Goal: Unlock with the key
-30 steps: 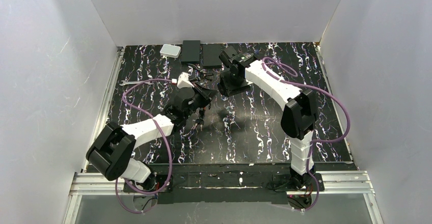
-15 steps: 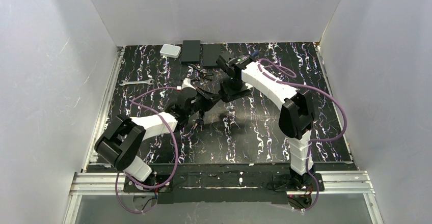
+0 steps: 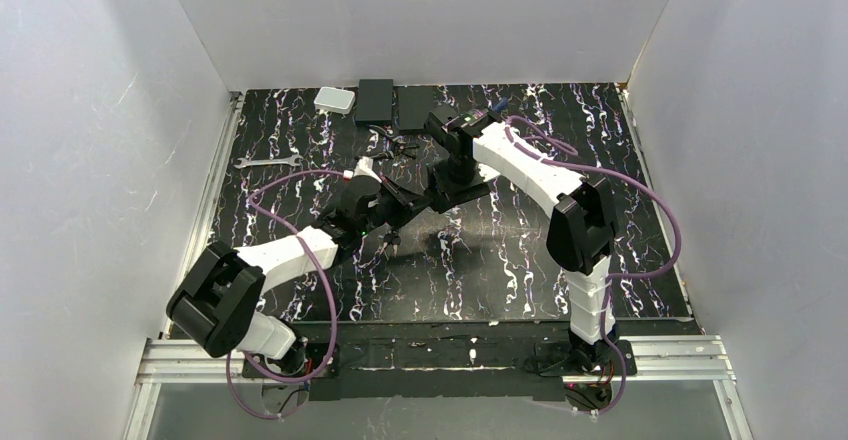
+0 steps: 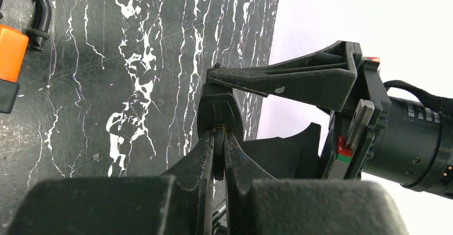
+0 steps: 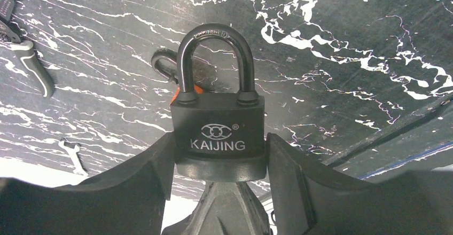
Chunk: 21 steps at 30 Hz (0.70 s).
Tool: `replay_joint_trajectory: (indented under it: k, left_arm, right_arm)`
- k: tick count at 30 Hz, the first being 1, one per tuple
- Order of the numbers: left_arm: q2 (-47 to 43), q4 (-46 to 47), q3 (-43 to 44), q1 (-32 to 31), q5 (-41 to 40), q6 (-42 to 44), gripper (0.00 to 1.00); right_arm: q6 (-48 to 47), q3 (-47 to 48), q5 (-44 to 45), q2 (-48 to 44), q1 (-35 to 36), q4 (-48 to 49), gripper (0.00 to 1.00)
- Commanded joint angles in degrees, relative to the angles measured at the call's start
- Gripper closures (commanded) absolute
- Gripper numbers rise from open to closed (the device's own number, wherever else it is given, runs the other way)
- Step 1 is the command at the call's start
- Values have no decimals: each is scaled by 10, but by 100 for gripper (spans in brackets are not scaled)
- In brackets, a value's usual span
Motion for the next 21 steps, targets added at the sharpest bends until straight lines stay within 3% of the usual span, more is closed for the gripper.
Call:
replay_joint_trajectory:
  k: [1,6,11,21]
  left_arm:
    - [15,-69,-7,-12,-12,62,100]
    - [7,-78,-15,-11,-17,25,100]
    - [34,-84,-9,-2,28,-39,100]
    - [4,-106,-9,-1,6,2,100]
  right_arm:
    - [-15,34,-184,-35,58,36,99]
    - [-11,36,-180,-35,62,44,99]
    - [-10,40,-169,-38,66,44,99]
    - [-10,25,-164,-49,69,57,99]
